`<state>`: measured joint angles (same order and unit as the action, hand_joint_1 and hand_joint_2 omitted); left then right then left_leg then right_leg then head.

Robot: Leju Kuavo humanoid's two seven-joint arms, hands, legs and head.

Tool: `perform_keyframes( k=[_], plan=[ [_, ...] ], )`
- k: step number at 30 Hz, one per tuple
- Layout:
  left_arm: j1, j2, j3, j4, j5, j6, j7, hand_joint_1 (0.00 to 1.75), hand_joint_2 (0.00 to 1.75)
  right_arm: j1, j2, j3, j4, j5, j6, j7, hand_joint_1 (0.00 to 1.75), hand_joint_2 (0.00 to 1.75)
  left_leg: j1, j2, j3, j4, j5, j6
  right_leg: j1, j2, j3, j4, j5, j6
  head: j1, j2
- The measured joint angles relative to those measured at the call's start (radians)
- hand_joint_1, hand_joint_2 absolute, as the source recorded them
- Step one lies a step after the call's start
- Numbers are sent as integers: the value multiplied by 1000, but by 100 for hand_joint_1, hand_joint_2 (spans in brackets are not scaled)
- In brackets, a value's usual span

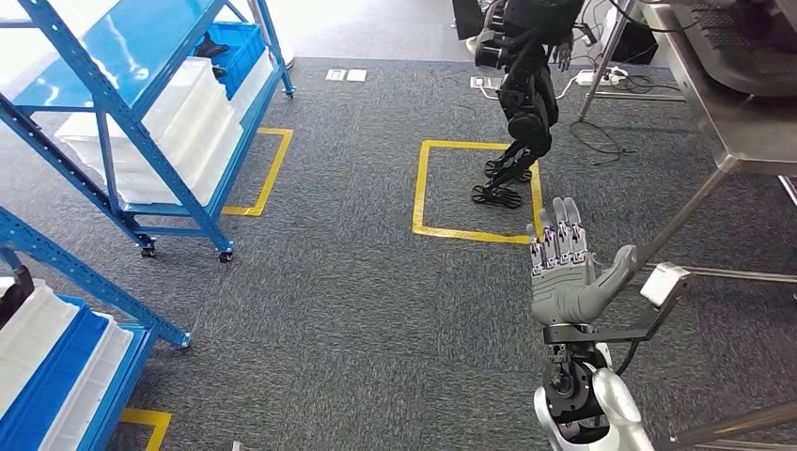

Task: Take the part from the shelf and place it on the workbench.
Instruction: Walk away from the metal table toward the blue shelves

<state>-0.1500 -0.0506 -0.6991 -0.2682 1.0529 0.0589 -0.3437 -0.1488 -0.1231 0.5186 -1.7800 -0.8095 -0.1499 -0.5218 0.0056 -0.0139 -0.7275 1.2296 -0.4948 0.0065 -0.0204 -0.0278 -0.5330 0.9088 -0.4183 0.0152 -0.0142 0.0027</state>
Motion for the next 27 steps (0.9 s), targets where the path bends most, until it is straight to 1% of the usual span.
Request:
perform_keyframes(
  k=[1,2,3,4,5,6,7,8,9,10,11,12,13,14,15,16,17,18,19,20,21,23,24,25,26,27],
  plan=[
    [1,0,0,0,0,0,0,0,0,-1,0,0,0,0,0,0,0,0,-2,3,20,-42,25,4,1,-11,2,0,-2,0,0,0],
    [0,0,0,0,0,0,0,0,0,-2,0,0,0,0,0,0,0,0,-6,15,59,-118,60,11,2,-22,6,0,-5,1,0,0],
    [-1,0,0,0,-1,0,0,0,0,-3,0,0,0,0,0,1,0,0,-14,39,104,-203,93,20,3,-31,10,-1,-8,2,0,0],
    [-3,0,0,0,-2,0,0,0,0,-3,0,0,0,1,0,1,0,0,-22,60,141,-275,116,27,4,-41,14,-2,-11,6,0,0],
    [-6,0,-1,0,-6,0,0,0,0,-4,0,0,0,1,-1,2,0,0,-29,77,163,-319,127,33,6,-50,17,-3,-13,9,0,0],
    [-7,0,-2,0,-12,1,2,0,0,-4,0,0,0,1,-2,3,0,0,-35,82,171,-338,129,36,7,-60,20,-4,-16,13,0,0],
    [-8,1,-5,0,-21,2,3,0,0,-4,0,0,0,1,-2,5,0,0,-36,71,171,-343,130,38,8,-71,23,-6,-18,17,0,0],
    [-6,1,-9,0,-29,2,5,0,0,-5,0,0,0,1,-3,7,0,0,-33,60,175,-347,133,40,7,-74,26,-6,-22,22,0,0],
    [-6,1,-13,0,-36,3,6,0,0,-6,0,0,0,1,-4,9,0,0,-29,48,180,-352,136,44,6,-62,25,4,-32,25,-1,0],
    [-6,1,-17,0,-40,3,6,0,0,-7,-1,0,0,1,-4,10,0,0,-25,36,185,-357,139,49,5,-41,13,36,-53,29,0,0],
    [-8,1,-21,0,-43,3,7,0,0,-7,-2,0,-1,1,-5,11,0,0,-21,25,190,-360,141,52,4,-15,-13,94,-84,31,0,0],
    [-11,0,-24,0,-46,3,7,0,0,-6,-3,0,-1,1,-6,12,0,0,-21,13,190,-360,142,54,3,8,-50,170,-119,32,0,0],
    [-12,0,-27,0,-47,3,7,0,0,-5,-4,0,0,1,-7,13,0,0,-21,0,191,-360,142,56,3,19,-91,248,-149,33,1,0],
    [-13,-1,-30,0,-49,3,8,0,0,-3,-4,0,0,1,-7,13,0,0,-21,-13,191,-360,141,56,3,22,-123,304,-162,34,1,0],
    [-13,-1,-33,0,-50,3,8,0,0,-3,-4,1,0,1,-8,13,0,0,-20,-26,192,-360,141,56,3,23,-138,321,-156,36,1,0],
    [-12,-1,-37,0,-50,3,8,0,0,-3,-5,1,0,1,-8,13,0,0,-18,-40,193,-359,140,55,1,25,-130,291,-127,38,1,0],
    [-12,-1,-39,0,-50,3,8,0,0,-3,-5,1,0,1,-8,13,0,0,-15,-54,195,-357,139,52,-3,34,-102,225,-87,40,1,0],
    [-12,-1,-42,0,-51,3,8,0,0,-4,-5,1,0,1,-8,13,0,0,-13,-68,194,-353,137,48,-9,59,-66,144,-47,45,1,0],
    [-14,-1,-44,0,-51,3,8,0,0,-4,-5,1,0,1,-8,13,0,0,-12,-81,192,-347,133,43,-15,85,-35,73,-17,47,1,0],
    [-14,-1,-45,0,-51,3,8,0,0,-4,-5,1,0,1,-8,14,0,0,-12,-91,188,-343,132,37,-18,104,-15,29,-2,46,1,0],
    [-15,-1,-46,0,-51,3,8,0,0,-4,-5,1,0,1,-8,14,0,0,-11,-101,184,-342,131,32,-18,115,-7,9,2,42,1,0],
    [-12,0,-48,0,-50,4,8,0,0,-6,-5,1,0,1,-8,14,0,0,-7,-117,178,-343,133,23,-13,93,-6,5,4,26,1,0],
    [-9,0,-48,0,-50,4,8,0,0,-8,-5,0,0,2,-7,14,0,0,-6,-107,173,-334,126,19,-12,82,-5,4,4,19,0,0],
    [-8,0,-48,0,-49,4,8,0,0,-9,-5,0,0,2,-7,15,0,0,-6,-85,159,-305,109,14,-12,70,-4,3,5,12,0,0],
    [-8,1,-49,0,-49,4,8,0,0,-9,-4,0,0,2,-7,15,0,0,-7,-57,135,-252,80,10,-11,58,-3,2,5,7,0,0],
    [-9,0,-49,0,-49,4,8,0,0,-8,-4,0,0,2,-7,15,0,0,-8,-28,99,-178,44,6,-8,46,-3,2,4,4,-1,0]
  ],
)
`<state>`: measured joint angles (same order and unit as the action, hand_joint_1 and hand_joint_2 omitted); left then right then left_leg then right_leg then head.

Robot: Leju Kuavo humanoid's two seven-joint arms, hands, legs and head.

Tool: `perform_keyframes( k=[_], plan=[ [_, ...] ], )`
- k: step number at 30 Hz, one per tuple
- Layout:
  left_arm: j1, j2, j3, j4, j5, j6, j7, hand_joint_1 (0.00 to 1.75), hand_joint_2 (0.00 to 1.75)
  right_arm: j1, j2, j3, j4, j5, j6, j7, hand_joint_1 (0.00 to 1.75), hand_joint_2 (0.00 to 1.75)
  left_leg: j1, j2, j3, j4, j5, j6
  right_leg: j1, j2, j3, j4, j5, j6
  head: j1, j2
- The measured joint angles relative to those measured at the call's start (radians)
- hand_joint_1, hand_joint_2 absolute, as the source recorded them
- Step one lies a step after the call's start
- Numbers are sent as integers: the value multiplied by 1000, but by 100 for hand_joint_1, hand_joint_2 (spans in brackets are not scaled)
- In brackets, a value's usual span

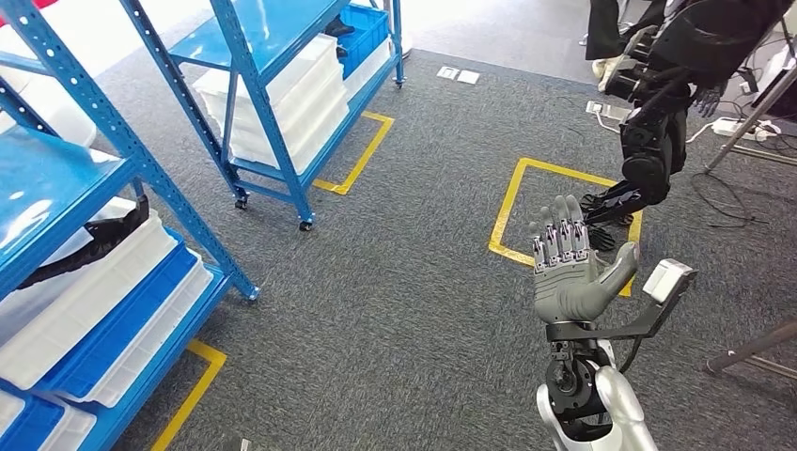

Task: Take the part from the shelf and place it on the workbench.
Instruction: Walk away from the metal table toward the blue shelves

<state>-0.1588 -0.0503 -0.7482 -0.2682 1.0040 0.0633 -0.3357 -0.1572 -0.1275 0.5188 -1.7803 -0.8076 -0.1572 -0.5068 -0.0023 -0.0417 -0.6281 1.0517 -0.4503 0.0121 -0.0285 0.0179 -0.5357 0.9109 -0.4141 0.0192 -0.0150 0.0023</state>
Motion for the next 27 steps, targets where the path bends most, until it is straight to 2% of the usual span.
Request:
perform_keyframes(
  k=[1,2,3,4,5,7,8,9,11,12,13,14,16,17,18,19,20,22,23,24,25,26,27],
  plan=[
    [-1,0,-1,0,0,0,0,0,0,1,0,0,0,0,0,0,0,0,1,15,-40,81,-34,-3,2,-14,0,0,-1,-2,0,0],
    [0,-1,-1,0,0,0,0,0,0,1,0,0,0,0,0,0,0,0,2,23,-72,145,-56,-4,4,-28,0,0,-3,-4,0,0],
    [1,-1,-2,0,0,0,0,0,0,1,0,0,0,1,0,0,0,0,2,26,-87,173,-60,-3,6,-41,1,0,-5,-5,0,0],
    [3,-1,-3,0,1,0,0,0,0,1,0,0,0,1,0,0,0,0,2,29,-78,155,-46,-1,7,-53,3,0,-7,-5,0,0],
    [4,-1,-3,0,1,1,0,0,0,1,0,0,0,2,0,1,0,0,-1,34,-45,92,-15,4,8,-65,6,0,-9,-5,0,0],
    [3,0,-3,0,1,1,0,0,0,0,0,0,0,3,0,0,0,0,-12,74,45,-74,48,19,11,-85,14,-1,-14,-1,0,0],
    [2,0,-4,0,1,1,0,0,0,0,0,0,0,4,0,0,0,0,-19,91,76,-133,67,26,12,-95,18,-3,-17,2,0,0],
    [0,0,-4,0,1,1,0,0,0,0,0,0,0,4,0,0,0,0,-25,102,90,-161,73,30,13,-103,22,-4,-19,6,0,0],
    [0,1,-4,0,1,1,-1,0,0,0,1,0,-1,4,1,0,0,0,-26,86,94,-172,76,35,15,-120,30,-10,-22,14,0,0],
    [2,1,-5,0,1,1,-1,0,0,0,1,0,-3,5,1,0,0,0,-23,75,99,-177,79,37,14,-117,34,-8,-28,19,0,0],
    [3,2,-5,0,1,1,-1,0,0,0,1,0,-5,7,2,0,0,0,-19,64,104,-182,82,41,13,-101,30,10,-42,23,0,0],
    [2,2,-6,0,0,1,-1,0,0,0,0,0,-6,8,2,-1,0,0,-15,53,110,-187,86,44,13,-77,12,53,-66,27,1,0],
    [-1,1,-8,0,0,1,-2,0,0,4,-1,0,-8,10,4,-1,0,0,-11,31,113,-188,87,49,11,-32,-60,198,-131,30,1,0],
    [-1,1,-9,0,0,1,-2,0,0,7,-1,1,-8,10,3,-1,0,0,-11,18,113,-188,86,49,11,-25,-99,268,-154,32,1,0],
    [-1,1,-11,0,0,1,-2,0,0,10,-1,1,-8,11,3,-1,0,0,-11,5,113,-188,86,49,11,-23,-124,306,-158,33,1,0],
    [0,1,-12,0,0,1,-2,0,0,12,-1,1,-8,12,3,-1,0,0,-10,-10,115,-187,86,49,10,-22,-130,302,-140,34,1,0],
    [2,1,-14,0,0,1,-2,0,0,12,-2,1,-8,12,3,-1,0,0,-9,-24,117,-187,85,48,9,-17,-112,253,-105,34,2,0],
    [1,1,-16,0,-1,1,-2,0,0,12,-2,1,-8,13,4,-1,0,0,-7,-50,119,-182,80,41,3,19,-43,97,-27,36,2,0],
    [0,1,-17,0,-2,1,-2,0,0,12,-2,1,-8,13,4,-1,0,0,-7,-62,118,-179,78,36,0,37,-15,37,-4,34,2,0],
    [-1,1,-18,0,-4,1,-1,0,0,12,-3,1,-8,13,4,-1,0,0,-7,-72,115,-177,76,31,0,50,0,3,5,30,2,0],
    [-1,1,-19,0,-5,1,-1,0,0,13,-3,1,-8,13,4,-1,0,0,-6,-82,111,-177,75,26,2,50,5,-7,4,24,1,0],
    [-1,1,-20,0,-6,0,-1,0,0,13,-3,1,-8,13,4,-1,0,0,-3,-91,108,-177,76,22,4,37,4,-7,6,15,1,0],
    [0,2,-21,0,-7,0,0,0,0,12,-3,0,-8,14,4,-1,0,0,-1,-89,106,-174,73,18,5,27,5,-8,7,8,1,0]
  ],
)
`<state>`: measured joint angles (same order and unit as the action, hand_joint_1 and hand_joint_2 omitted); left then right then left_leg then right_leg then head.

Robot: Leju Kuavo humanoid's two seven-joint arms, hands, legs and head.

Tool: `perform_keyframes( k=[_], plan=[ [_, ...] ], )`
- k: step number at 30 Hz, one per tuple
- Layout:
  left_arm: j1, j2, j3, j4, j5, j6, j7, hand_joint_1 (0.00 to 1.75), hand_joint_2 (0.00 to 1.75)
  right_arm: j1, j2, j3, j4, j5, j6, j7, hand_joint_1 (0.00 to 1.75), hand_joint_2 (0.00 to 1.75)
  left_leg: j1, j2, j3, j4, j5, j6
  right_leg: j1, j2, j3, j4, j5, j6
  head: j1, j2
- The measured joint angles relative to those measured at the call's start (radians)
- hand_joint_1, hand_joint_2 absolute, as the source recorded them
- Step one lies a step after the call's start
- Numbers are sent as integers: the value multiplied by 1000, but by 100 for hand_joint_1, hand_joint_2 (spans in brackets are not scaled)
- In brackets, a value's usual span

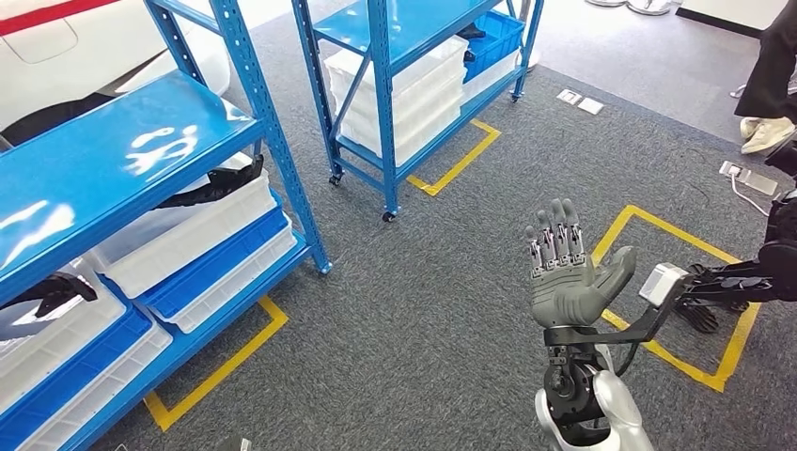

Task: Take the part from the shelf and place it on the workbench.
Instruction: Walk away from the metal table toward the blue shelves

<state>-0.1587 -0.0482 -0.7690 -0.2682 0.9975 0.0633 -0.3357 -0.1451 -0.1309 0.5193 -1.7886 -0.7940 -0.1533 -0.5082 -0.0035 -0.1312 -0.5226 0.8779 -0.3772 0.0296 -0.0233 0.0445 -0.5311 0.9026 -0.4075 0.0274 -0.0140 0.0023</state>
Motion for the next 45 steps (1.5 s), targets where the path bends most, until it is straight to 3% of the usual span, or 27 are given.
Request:
perform_keyframes(
  k=[2,4,6,7,9,11,13,15,17,19,20,21,22,23,24,26,28,30,32,34,36,37,38,39,42,43,45],
  plan=[
    [-1,2,-2,0,-1,0,1,0,0,0,-1,-1,-2,0,0,0,0,0,1,42,-28,58,-35,-10,-1,-22,1,-3,2,-12,-1,0],
    [-6,2,-3,0,-2,0,1,0,0,4,-2,-1,-5,0,1,0,0,0,2,98,-101,208,-108,-20,1,-45,2,-3,0,-19,-2,0],
    [-10,2,-4,0,-4,0,4,0,0,8,-2,-1,-6,0,1,0,0,0,6,115,-168,337,-151,-26,2,-70,2,-3,-3,-20,-2,0],
    [-10,2,-4,0,-5,0,6,0,0,8,-3,-1,-6,0,1,0,0,0,6,118,-173,343,-144,-26,2,-82,4,-3,-5,-20,-2,0],
    [-11,2,-4,0,-7,1,9,0,0,8,-3,-1,-6,0,1,0,0,0,4,134,-115,225,-81,-20,3,-103,10,-3,-10,-17,-2,0],
    [-16,2,-4,0,-10,1,11,0,0,8,-3,-1,-5,0,1,0,0,0,-6,188,-32,64,-18,-7,5,-123,19,-4,-15,-10,-2,0],
    [-23,2,-4,0,-12,1,12,0,0,8,-4,-1,-5,0,3,3,0,0,-16,215,-3,0,1,3,7,-142,26,-6,-21,-1,-1,0],
    [-25,3,-4,0,-12,2,14,0,0,8,-5,-1,-5,0,5,6,0,0,-15,190,-3,-6,5,8,7,-156,34,-10,-26,10,-2,0],
    [-26,3,-4,0,-11,3,15,0,0,8,-6,-1,-5,0,8,8,0,0,-8,163,4,-13,11,17,6,-120,24,28,-56,18,-1,0],
    [-30,3,-4,0,-11,4,15,0,0,10,-9,-2,-4,0,12,12,0,0,-5,137,7,-14,14,26,5,-66,-39,161,-122,21,0,0],
    [-31,3,-5,0,-12,5,15,0,0,12,-10,-2,-2,0,13,13,0,0,-5,123,8,-14,14,28,5,-55,-82,243,-153,21,0,0],
    [-31,3,-5,0,-12,5,16,0,0,13,-11,-2,0,0,14,14,0,0,-5,108,8,-14,13,29,6,-50,-117,303,-169,21,0,0],
    [-31,3,-5,0,-13,6,17,0,0,14,-12,-2,1,0,14,15,0,0,-6,92,9,-14,13,29,6,-49,-135,324,-163,21,1,0],
    [-31,3,-5,0,-14,6,18,0,0,14,-13,-2,2,-1,14,16,0,0,-5,77,11,-14,13,28,6,-47,-130,299,-136,19,1,0],
    [-32,4,-5,0,-15,7,18,0,0,13,-14,-2,2,-1,14,16,0,0,-5,62,14,-13,12,28,5,-39,-106,235,-95,17,1,0],
    [-34,4,-5,0,-16,8,20,0,0,9,-14,-2,2,-1,15,17,0,0,-5,34,16,-11,8,22,3,5,-36,76,-19,12,1,0],
    [-38,3,-6,0,-16,8,26,0,0,8,-14,-2,2,-1,17,19,0,0,-5,11,13,-9,5,14,3,31,-1,-4,8,5,0,0],
    [-36,6,-6,0,-16,9,31,0,0,6,-15,-2,2,-1,17,20,0,0,-3,-6,7,-10,4,4,6,11,2,-11,9,-5,0,0],
    [-32,8,-6,0,-16,11,31,0,0,4,-15,-2,2,0,17,22,0,0,-3,33,-12,27,-20,-7,4,-12,4,-14,10,-16,-1,0],
    [-32,9,-7,0,-15,11,31,0,0,4,-16,-2,3,0,17,25,0,0,0,95,-74,153,-84,-20,3,-34,5,-16,9,-24,-2,0],
    [-32,9,-7,0,-15,11,31,0,0,6,-17,-2,4,1,17,29,0,0,8,113,-152,301,-139,-30,3,-59,6,-16,5,-25,-2,0],
    [-31,9,-7,0,-14,12,31,0,0,6,-17,-2,5,1,18,30,0,0,10,116,-172,333,-141,-33,3,-71,8,-16,2,-24,-2,0],
    [-29,9,-8,0,-14,12,31,0,0,7,-17,-2,6,1,18,31,0,0,12,119,-169,319,-123,-35,2,-83,12,-16,-1,-23,-2,0],
    [-29,9,-8,0,-14,12,31,0,0,6,-18,-2,6,2,18,32,0,0,13,128,-143,262,-88,-34,2,-95,17,-16,-5,-20,-2,0],
    [-33,10,-8,0,-14,12,32,0,0,5,-18,-2,6,4,18,35,0,0,4,193,-37,40,9,-23,7,-126,34,-15,-18,-6,-1,0],
    [-34,9,-8,0,-14,12,32,0,0,4,-19,-2,7,6,18,36,0,0,0,205,-24,9,19,-18,9,-135,39,-16,-22,-1,-1,0],
    [-34,9,-8,0,-14,12,32,0,0,3,-20,-1,7,8,18,37,0,0,-3,188,-22,0,20,-6,11,-157,48,-21,-29,11,0,0]
  ],
)
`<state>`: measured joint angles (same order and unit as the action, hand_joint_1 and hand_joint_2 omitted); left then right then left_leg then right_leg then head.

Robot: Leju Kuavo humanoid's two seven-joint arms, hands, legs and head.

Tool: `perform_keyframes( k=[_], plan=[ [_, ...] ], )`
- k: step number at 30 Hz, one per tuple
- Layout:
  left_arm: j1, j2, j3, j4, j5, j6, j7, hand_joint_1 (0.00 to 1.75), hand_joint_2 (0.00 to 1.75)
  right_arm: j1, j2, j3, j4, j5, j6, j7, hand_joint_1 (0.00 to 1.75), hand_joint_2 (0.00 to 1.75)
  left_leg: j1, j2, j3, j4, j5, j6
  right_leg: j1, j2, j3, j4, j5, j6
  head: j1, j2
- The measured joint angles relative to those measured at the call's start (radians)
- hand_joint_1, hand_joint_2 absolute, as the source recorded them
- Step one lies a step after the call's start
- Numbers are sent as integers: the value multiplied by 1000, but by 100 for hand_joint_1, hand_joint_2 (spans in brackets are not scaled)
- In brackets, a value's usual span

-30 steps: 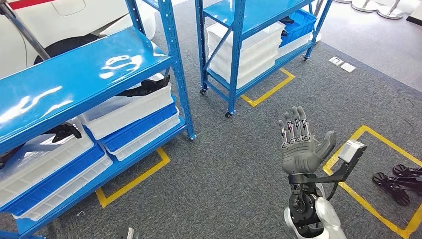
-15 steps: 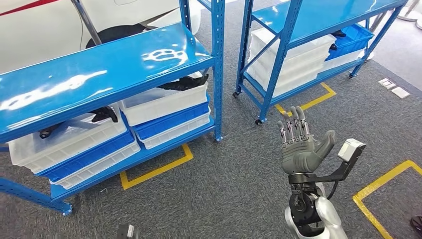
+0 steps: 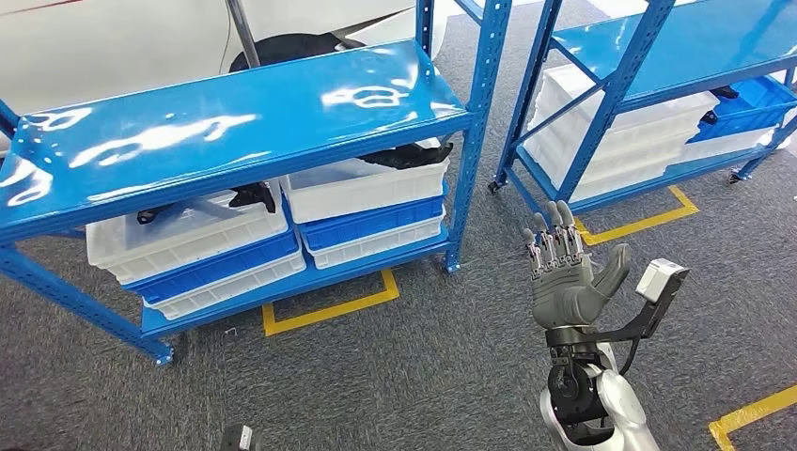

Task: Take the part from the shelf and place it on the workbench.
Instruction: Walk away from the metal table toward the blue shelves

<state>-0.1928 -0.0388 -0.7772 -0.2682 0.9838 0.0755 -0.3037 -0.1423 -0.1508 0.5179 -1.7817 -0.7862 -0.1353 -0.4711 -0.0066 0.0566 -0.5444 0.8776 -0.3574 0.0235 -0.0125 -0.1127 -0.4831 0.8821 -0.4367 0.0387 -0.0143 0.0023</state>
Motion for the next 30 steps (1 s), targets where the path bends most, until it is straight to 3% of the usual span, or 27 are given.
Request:
perform_keyframes(
  k=[1,3,4,6,7,8,10,12,14,16,18,20,22,23,24,27,29,30],
  plan=[
    [2,0,0,0,0,0,0,0,0,-1,-1,0,0,1,0,1,0,0,1,-13,2,-2,1,5,-2,5,3,3,-7,6,0,0],
    [2,0,0,0,2,0,0,0,0,-3,-1,0,0,14,-7,5,0,0,6,-38,8,-7,4,18,-7,46,-18,61,-46,14,0,0],
    [2,-1,0,0,3,0,0,0,0,-3,-3,1,2,30,-19,14,0,0,7,-50,9,-7,5,23,-8,75,-50,128,-80,15,0,0],
    [1,-2,0,0,4,-1,0,0,0,-2,-10,1,12,79,-56,45,0,0,6,-77,10,-7,4,30,-6,102,-135,286,-141,16,1,0],
    [3,-2,0,0,4,-2,0,0,0,-1,-15,1,20,106,-73,65,0,0,5,-92,11,-7,4,31,-5,106,-164,331,-147,15,1,0],
    [5,-2,0,0,4,-2,0,0,0,-1,-19,1,30,133,-84,88,0,0,4,-107,13,-7,3,31,-4,109,-174,333,-131,12,1,0],
    [6,-2,0,0,4,-5,0,0,0,-7,-31,4,58,190,-86,152,0,0,4,-136,17,-7,2,31,-4,128,-134,214,-49,4,1,0],
    [5,-4,-1,0,3,-11,1,0,0,-14,-48,10,103,238,-65,213,0,0,4,-163,17,-6,0,27,-3,180,-73,66,22,-8,1,0],
    [4,-5,-2,0,3,-17,3,0,0,-18,-62,17,154,261,-40,247,0,0,6,-188,13,-6,-1,17,3,202,-49,8,41,-16,1,0],
    [8,-3,-4,0,1,-18,7,0,0,-26,-70,28,204,280,-22,296,0,0,7,-200,7,-7,-2,5,2,176,-45,2,43,-24,1,0],
    [8,0,-6,0,-2,-19,15,0,0,-39,-77,49,279,309,1,365,0,0,3,-157,-20,43,-31,-6,-4,149,-39,-5,45,-33,-2,0],
    [3,0,-10,0,-4,-21,23,0,0,-43,-86,75,375,335,23,406,0,0,4,-97,-90,182,-95,-17,-5,118,-34,-7,41,-39,-4,0],
    [3,1,-13,0,-4,-21,29,0,0,-43,-91,100,470,349,40,408,0,0,11,-76,-161,312,-137,-27,-5,88,-30,-6,34,-40,-4,0],
    [5,1,-15,0,-4,-21,32,0,0,-44,-93,111,515,353,45,410,0,0,14,-71,-172,326,-132,-29,-5,75,-28,-6,31,-38,-4,0],
    [7,1,-16,0,-5,-21,34,0,0,-47,-93,123,559,355,48,417,0,0,16,-67,-158,293,-108,-30,-5,63,-24,-6,27,-36,-4,0],
    [4,1,-19,0,-10,-21,38,0,0,-56,-91,153,697,339,47,445,0,0,9,-20,-41,64,-6,-16,-3,33,-7,-6,13,-24,-3,0],
    [3,1,-21,0,-13,-20,41,0,0,-60,-88,168,797,322,41,457,0,0,0,0,-4,-5,13,-5,1,19,2,-7,4,-14,-2,0],
    [5,1,-21,0,-14,-19,43,0,0,-62,-85,175,843,319,36,467,0,0,-2,-5,-2,-8,12,-1,3,13,5,-9,2,-9,-1,0]
  ],
)
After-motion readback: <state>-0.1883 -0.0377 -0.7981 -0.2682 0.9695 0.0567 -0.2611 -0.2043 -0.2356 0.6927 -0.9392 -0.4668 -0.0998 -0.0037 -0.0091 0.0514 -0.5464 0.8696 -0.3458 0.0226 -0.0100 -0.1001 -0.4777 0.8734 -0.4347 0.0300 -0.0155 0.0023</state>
